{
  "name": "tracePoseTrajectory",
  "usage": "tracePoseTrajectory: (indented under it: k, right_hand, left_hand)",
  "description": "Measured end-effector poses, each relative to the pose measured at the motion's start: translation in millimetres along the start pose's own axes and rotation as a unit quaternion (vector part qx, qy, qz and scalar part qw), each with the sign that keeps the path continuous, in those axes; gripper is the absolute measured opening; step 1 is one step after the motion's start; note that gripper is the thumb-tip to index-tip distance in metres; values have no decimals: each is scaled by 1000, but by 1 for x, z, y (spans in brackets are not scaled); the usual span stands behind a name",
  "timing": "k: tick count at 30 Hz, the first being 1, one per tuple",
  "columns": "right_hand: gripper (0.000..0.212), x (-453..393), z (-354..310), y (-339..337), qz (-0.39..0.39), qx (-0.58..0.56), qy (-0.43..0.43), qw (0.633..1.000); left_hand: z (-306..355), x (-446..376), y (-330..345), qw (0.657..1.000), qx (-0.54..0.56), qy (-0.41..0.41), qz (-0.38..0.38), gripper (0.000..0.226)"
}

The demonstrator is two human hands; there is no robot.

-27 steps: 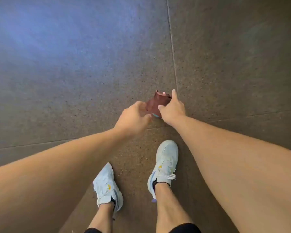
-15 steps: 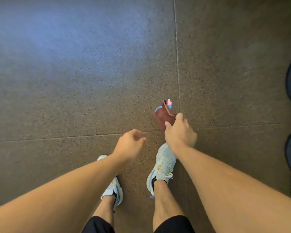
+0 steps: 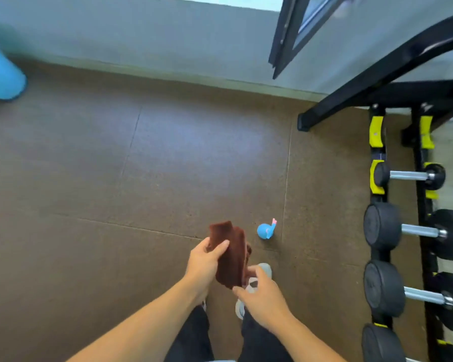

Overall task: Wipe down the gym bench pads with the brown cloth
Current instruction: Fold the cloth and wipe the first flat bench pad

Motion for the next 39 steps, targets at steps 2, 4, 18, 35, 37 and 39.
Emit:
tracePoseTrajectory:
  k: [2,4,18,35,37,39]
  right_hand:
    - [52,9,-25,-7,44,-71,-31,996]
    - [53,20,-54,-19,78,-144,-78,983]
    - [31,114,-104,-47,-51,30,-527,848]
    - [25,297,-42,97,-363,165,-514,760]
    - [35,327,-42,122,-374,156,-557,725]
    - [35,360,-42,148,-388,164,-598,682]
  left_hand:
    - [17,26,-23,998,-6,58,-15,24]
    - [27,47,-42,995,17,97,-18,33]
    - [-18,206,-84,920,380,15,95,35]
    - [-212,330,-246,803,355,-10,478,30]
    - [-242,347,-271,807,333,10,487,21]
    - [-272,367,-297,826,303,31,475,22]
Point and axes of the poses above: each hand's wrist, its own x-axis away from the middle knuckle, its own y-axis out of the palm, z = x × y, the point moved 2 cm from there along -x, towards the middle knuckle, and after that the axes turned 14 degrees about z, right-handed, at the moved point
